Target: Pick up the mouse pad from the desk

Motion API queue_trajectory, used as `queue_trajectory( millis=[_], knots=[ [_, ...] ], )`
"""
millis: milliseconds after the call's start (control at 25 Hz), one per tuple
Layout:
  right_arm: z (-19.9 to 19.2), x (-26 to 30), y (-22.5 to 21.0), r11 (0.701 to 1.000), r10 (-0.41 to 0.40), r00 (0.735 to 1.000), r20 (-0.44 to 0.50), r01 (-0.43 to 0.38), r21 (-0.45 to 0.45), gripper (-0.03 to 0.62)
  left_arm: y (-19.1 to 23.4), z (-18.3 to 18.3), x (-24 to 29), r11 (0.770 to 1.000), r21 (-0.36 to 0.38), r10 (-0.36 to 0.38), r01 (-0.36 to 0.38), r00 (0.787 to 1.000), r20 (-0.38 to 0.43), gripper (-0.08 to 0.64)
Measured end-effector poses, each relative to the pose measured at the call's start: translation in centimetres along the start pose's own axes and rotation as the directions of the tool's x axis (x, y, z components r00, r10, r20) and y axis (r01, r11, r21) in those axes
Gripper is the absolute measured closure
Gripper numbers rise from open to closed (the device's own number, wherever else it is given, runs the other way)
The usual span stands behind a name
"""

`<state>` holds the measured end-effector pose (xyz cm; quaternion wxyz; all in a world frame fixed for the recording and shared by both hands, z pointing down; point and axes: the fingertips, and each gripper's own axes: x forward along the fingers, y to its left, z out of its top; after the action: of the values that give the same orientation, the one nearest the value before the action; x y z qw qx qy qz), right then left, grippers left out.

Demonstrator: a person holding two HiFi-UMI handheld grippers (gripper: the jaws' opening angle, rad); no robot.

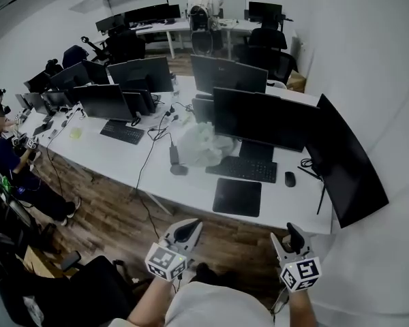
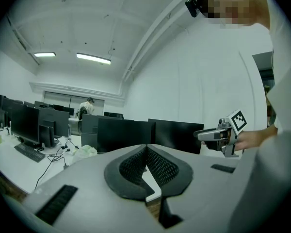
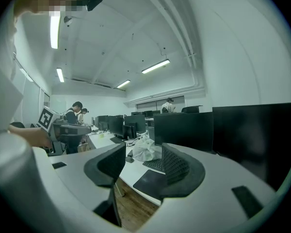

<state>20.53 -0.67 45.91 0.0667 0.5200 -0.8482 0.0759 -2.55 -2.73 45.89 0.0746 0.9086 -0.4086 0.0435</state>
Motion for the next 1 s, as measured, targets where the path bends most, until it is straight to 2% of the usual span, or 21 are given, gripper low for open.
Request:
queue_trajectory(
  millis=[360, 600, 1000],
  knots=[
    [-1.9, 3.9, -3.0, 0.999, -0.024, 0.999, -0.041, 0.025, 0.038, 0.345, 1.8, -1.0, 5.1, 1.000, 0.004, -0.031, 0.031, 0.999, -0.033, 0.544],
    [-2.5, 7.5, -5.2, 0.996, -0.071, 0.994, -0.082, 0.076, 0.052, 0.344, 4.9, -1.6, 9.3, 0.997, 0.005, -0.074, 0.075, 0.996, -0.047, 0.545],
    [-4.8, 16.0, -8.0, 0.988, -0.111, 0.978, -0.179, 0.129, 0.090, 0.342, 11.5, -4.7, 17.0, 0.986, -0.049, -0.164, 0.158, 0.978, -0.131, 0.543]
  ],
)
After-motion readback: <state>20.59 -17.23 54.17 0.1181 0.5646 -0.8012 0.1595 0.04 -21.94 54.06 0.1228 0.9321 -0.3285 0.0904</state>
